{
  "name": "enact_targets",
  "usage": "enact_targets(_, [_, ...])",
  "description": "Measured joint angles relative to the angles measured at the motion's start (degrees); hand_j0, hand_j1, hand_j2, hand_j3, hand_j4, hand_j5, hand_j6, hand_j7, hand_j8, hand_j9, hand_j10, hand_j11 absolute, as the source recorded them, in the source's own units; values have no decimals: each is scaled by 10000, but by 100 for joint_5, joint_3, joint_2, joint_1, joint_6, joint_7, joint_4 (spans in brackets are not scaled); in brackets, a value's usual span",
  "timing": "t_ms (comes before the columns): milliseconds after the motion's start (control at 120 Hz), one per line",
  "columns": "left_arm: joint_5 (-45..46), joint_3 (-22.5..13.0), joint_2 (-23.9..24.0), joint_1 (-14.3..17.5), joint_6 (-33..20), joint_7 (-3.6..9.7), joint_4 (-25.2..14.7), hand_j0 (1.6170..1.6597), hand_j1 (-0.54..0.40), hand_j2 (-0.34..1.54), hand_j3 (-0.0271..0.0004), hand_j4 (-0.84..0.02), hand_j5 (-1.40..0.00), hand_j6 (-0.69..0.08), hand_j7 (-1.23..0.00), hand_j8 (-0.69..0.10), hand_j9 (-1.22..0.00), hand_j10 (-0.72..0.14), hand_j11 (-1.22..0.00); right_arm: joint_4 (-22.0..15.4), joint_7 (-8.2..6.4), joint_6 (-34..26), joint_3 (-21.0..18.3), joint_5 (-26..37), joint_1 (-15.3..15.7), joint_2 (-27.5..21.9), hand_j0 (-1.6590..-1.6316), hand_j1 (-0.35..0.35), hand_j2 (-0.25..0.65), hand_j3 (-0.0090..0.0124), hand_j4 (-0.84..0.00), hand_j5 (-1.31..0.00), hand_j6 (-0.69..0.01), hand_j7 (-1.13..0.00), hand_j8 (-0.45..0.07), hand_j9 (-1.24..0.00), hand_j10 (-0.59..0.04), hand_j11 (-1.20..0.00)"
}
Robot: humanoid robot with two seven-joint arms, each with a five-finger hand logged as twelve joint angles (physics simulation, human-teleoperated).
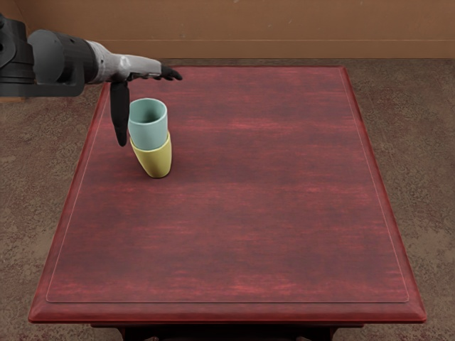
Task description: Pick up cup and place in cup with left hand
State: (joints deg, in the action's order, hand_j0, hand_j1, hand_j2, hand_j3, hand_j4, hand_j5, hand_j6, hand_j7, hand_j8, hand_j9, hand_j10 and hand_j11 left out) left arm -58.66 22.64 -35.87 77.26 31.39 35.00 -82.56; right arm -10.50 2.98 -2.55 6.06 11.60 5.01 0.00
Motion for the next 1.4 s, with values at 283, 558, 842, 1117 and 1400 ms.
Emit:
enact_targets(283, [795, 324, -122, -391, 3, -76, 25, 16581, 3387, 35, 0, -122, -127, -132, -125, -126, -124, -117, -123, 2, -11, 0, -5, 0, 0, 0, -16581, -3204, -48, 0, -241, -311, -241, -311, -241, -311, -240, -311])
enact_targets(558, [1055, 707, -100, -410, 41, -781, -12, 16581, 3468, 14, 0, -48, -35, -57, -34, -53, -33, -44, -32, 1, -17, -1, -4, 0, -4, 0, -16581, -3203, -48, 0, -241, -311, -242, -311, -241, -311, -240, -311])
enact_targets(842, [2900, 812, -835, -663, 321, -933, -510, 16581, 3487, 5, 0, -25, -11, -32, -10, -29, -9, -21, -8, -2, -24, 0, -1, 0, -3, 0, -16581, -3204, -48, 0, -242, -312, -243, -311, -242, -311, -241, -311])
enact_targets(1117, [3916, 818, -1910, -1633, 360, -931, -963, 16581, 3491, 6, 0, -23, -5, -28, -4, -25, -3, -18, -2, -4, -12, 0, 2, 0, -6, 0, -16581, -3203, -48, 0, -241, -311, -242, -311, -241, -311, -240, -311])
enact_targets(1400, [4168, 807, -2274, -2491, 364, -736, -969, 16581, 3491, 5, 0, -27, -5, -33, -3, -31, -1, -23, 0, -19, -1, 0, 9, 0, -32, 0, -16581, -3204, -48, 0, -241, -311, -241, -311, -240, -311, -240, -311])
